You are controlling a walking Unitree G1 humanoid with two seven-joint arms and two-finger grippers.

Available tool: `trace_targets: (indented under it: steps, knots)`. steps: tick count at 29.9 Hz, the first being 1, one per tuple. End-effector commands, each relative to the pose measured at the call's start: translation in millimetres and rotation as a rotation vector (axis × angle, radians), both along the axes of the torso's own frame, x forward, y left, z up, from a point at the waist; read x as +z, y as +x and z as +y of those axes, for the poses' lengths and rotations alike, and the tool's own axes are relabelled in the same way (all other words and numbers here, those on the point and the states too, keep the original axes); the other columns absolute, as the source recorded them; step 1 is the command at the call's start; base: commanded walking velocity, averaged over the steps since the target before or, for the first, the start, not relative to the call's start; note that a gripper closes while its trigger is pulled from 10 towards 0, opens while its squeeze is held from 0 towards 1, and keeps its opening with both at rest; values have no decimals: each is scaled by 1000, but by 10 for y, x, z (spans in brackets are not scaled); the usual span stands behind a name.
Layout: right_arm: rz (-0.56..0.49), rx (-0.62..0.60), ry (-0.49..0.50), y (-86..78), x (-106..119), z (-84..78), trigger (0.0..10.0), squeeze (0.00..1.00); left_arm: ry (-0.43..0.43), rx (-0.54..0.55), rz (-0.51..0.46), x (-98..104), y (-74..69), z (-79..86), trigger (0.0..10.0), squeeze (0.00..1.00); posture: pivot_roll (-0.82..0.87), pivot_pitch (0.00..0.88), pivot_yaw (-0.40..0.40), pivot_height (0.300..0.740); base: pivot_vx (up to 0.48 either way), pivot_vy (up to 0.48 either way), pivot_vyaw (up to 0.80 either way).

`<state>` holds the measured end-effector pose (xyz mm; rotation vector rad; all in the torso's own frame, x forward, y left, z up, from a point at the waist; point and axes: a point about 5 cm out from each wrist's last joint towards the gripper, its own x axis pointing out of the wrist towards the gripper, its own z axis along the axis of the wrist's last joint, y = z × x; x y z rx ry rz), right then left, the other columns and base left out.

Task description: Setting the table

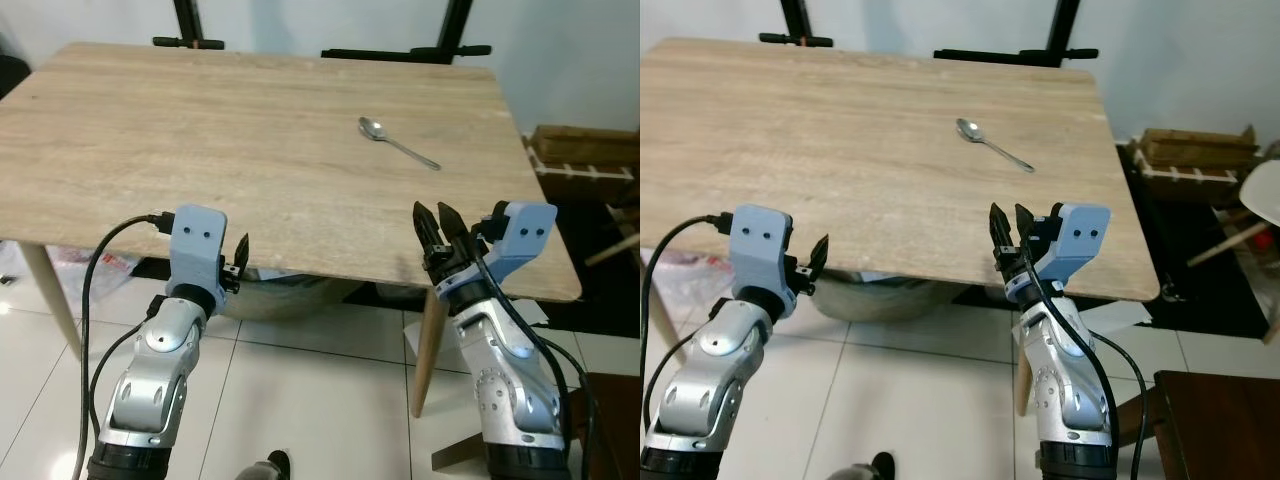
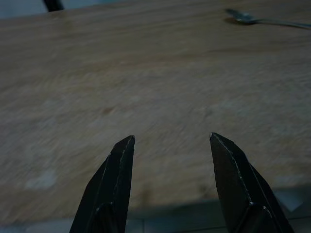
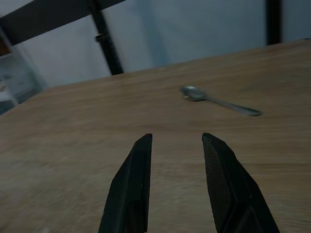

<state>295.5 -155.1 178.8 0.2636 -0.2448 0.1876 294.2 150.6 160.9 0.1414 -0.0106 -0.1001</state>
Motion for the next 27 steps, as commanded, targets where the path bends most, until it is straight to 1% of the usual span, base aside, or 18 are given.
trace_targets:
  steps: [1, 11, 27]
  knots:
    - [5, -22, 19, 9, -18, -40, 10000, 0, 8, -4, 9, -25, 12, -4, 10000, 0, -81, 27, 74, 740, 480, 0, 0]
    - [-1, 5, 16, 11, -15, 10, 10000, 0, 11, -4, 5, -24, 27, -8, 10000, 0, -78, 21, 76, 740, 480, 0, 0]
    - [-7, 10, 11, 13, -16, 14, 10000, 0, 16, -8, 3, -29, 35, -3, 10000, 0, -80, 18, 78, 740, 472, 0, 0]
